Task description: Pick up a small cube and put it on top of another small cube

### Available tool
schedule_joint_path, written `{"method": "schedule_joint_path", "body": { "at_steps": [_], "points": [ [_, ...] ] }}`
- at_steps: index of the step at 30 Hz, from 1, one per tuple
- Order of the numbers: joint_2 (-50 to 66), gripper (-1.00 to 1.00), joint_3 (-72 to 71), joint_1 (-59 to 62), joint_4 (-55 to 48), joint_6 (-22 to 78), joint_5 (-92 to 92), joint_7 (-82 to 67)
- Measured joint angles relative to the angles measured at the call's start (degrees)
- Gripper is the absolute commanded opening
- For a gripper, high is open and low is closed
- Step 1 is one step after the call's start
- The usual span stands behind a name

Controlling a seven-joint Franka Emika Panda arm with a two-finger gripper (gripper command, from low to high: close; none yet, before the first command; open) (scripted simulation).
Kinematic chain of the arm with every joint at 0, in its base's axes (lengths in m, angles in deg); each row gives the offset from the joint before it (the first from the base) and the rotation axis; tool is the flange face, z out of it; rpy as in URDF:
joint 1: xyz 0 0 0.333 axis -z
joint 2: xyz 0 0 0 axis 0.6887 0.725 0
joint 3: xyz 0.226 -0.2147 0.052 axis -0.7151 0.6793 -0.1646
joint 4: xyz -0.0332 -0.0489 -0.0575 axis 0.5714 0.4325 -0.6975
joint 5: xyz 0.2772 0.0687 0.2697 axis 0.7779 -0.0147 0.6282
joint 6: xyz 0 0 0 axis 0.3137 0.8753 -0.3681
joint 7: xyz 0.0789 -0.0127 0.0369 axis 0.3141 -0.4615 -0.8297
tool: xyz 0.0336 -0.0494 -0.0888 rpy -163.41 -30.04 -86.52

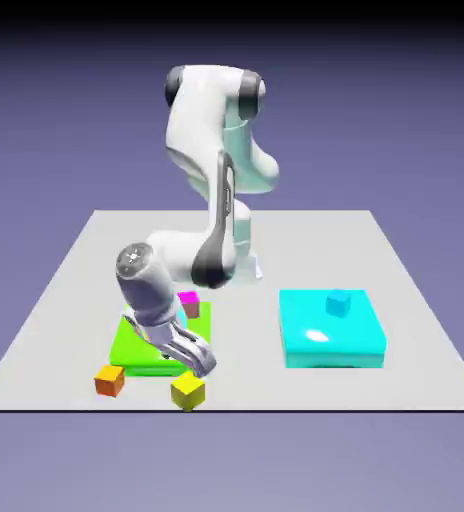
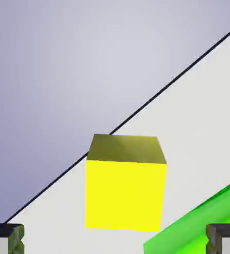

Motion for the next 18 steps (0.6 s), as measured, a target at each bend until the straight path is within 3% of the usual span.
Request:
{"method": "schedule_joint_path", "body": {
  "at_steps": [3, 4, 9, 18],
  "points": [
    [5.7, 0.0, -1.3, -0.1, 1.8, -7.5, 1.9, -1.4],
    [6.2, -1.0, -1.5, -0.1, 2.0, -8.1, 2.1, -1.5],
    [0.5, -1.0, -0.1, 0.0, 0.2, -0.7, 0.4, -0.2],
    [-18.2, -1.0, 2.8, -0.9, 15.9, 2.7, -8.8, -9.1]
  ]
}}
